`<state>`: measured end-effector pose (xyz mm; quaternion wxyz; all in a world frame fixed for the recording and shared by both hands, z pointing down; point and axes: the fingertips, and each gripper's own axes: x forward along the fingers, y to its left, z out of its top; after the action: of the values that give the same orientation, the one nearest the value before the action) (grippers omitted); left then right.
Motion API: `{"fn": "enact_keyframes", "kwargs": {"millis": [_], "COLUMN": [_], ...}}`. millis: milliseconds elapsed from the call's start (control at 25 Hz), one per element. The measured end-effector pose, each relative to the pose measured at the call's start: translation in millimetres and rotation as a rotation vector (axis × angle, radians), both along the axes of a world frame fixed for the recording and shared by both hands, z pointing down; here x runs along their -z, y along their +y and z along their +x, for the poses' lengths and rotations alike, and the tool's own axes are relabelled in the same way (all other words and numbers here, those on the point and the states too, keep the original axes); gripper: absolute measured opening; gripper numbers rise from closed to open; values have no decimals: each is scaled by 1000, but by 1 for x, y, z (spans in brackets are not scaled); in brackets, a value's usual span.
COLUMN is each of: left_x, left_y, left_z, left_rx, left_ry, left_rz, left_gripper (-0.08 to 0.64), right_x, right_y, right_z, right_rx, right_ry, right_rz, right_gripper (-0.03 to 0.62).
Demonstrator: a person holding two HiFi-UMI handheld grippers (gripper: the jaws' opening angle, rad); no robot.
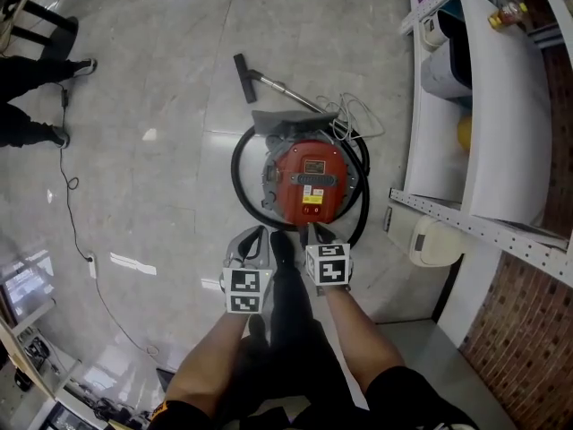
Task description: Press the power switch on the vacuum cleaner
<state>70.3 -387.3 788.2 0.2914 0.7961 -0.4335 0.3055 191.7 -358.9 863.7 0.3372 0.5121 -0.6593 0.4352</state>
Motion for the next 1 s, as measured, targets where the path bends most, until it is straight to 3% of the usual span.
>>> {"fn": "enact_keyframes", "kwargs": {"millis": [560,1000], "left_x": [57,136], "left_y": [89,211], "left_z": [-40,-93], "left_rx": [-14,24], "left_ry": [7,75], "left_rz": [62,171], "left_gripper": [14,14], "right_x": [63,174], "right_y": [74,168], "right_z": [-34,-92], "right_rx": [10,69], "right_ry": [15,32], "right_rz": [124,367], "right_gripper": [-8,-8]}}
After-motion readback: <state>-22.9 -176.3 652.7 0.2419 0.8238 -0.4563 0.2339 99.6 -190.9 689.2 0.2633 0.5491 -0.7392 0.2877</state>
